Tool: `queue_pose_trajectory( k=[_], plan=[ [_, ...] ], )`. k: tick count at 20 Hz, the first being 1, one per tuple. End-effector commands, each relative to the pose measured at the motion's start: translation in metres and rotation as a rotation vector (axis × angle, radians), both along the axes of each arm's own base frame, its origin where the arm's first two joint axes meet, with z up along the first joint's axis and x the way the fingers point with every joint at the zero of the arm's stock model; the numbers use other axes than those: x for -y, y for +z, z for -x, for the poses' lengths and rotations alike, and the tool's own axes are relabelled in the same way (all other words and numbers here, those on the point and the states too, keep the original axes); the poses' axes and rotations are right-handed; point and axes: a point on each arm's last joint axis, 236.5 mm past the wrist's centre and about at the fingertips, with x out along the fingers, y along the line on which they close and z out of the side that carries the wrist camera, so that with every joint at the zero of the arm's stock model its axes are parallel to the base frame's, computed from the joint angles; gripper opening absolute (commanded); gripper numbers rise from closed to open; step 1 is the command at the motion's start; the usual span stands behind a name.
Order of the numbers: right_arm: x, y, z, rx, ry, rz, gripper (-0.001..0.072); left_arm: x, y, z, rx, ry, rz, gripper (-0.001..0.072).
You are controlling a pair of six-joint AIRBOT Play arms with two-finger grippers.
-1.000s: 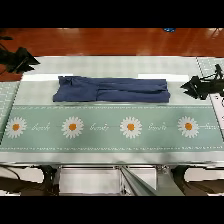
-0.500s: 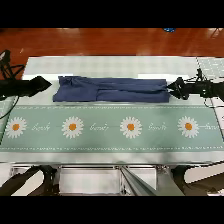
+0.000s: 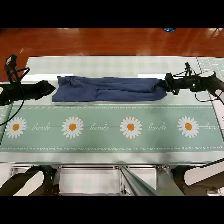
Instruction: Fold the shirts.
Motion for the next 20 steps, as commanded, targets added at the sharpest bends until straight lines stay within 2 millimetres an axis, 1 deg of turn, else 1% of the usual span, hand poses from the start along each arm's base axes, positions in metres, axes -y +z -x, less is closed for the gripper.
queue_pose_trajectory(
  k=[1, 2, 3, 4, 5, 7, 8, 10, 11, 13, 15, 16, 18, 20],
  plan=[
    [0.011, 0.027, 0.028, -0.007, 0.081, 0.118, 0.0025, 0.005, -0.002, 0.005, -0.018, -0.017, 0.007, 0.0027],
    [0.018, 0.037, 0.042, -0.004, 0.089, 0.179, 0.0025, 0.01, -0.003, 0.007, -0.025, -0.039, 0.005, 0.0019],
    [0.023, 0.048, 0.057, 0.011, 0.096, 0.229, 0.0025, 0.019, -0.004, 0.01, -0.025, -0.082, -0.003, 0.0019],
    [0.025, 0.06, 0.074, 0.031, 0.105, 0.274, 0.0025, 0.033, -0.003, 0.013, -0.019, -0.132, -0.006, 0.0018],
    [0.024, 0.075, 0.093, 0.06, 0.107, 0.302, 0.0025, 0.052, -0.002, 0.015, -0.005, -0.193, -0.003, 0.0018],
    [0.015, 0.107, 0.13, 0.139, 0.088, 0.325, 0.0025, 0.094, -0.001, 0.019, -0.003, -0.304, 0.009, 0.0018],
    [0.01, 0.123, 0.148, 0.177, 0.071, 0.33, 0.0025, 0.119, -0.004, 0.018, -0.003, -0.362, 0.009, 0.0018],
    [-0.001, 0.151, 0.18, 0.239, 0.044, 0.33, 0.0025, 0.173, -0.011, 0.016, -0.007, -0.486, 0.005, 0.0018],
    [-0.006, 0.167, 0.194, 0.273, 0.032, 0.328, 0.0025, 0.204, -0.015, 0.015, -0.018, -0.557, 0.005, 0.0018],
    [-0.014, 0.197, 0.215, 0.347, 0.007, 0.322, 0.0025, 0.26, -0.026, 0.013, -0.042, -0.653, 0.014, 0.0018],
    [-0.021, 0.213, 0.233, 0.384, -0.01, 0.313, 0.0026, 0.314, -0.042, 0.016, -0.09, -0.729, 0.03, 0.0018],
    [-0.025, 0.219, 0.241, 0.397, -0.004, 0.307, 0.0026, 0.344, -0.05, 0.023, -0.133, -0.76, 0.066, 0.0018],
    [-0.03, 0.223, 0.252, 0.404, 0.006, 0.301, 0.0026, 0.398, -0.061, 0.05, -0.195, -0.871, 0.13, 0.0018],
    [-0.036, 0.226, 0.256, 0.411, 0.014, 0.283, 0.0026, 0.43, -0.078, 0.065, -0.232, -0.917, 0.133, 0.0018]
  ],
)
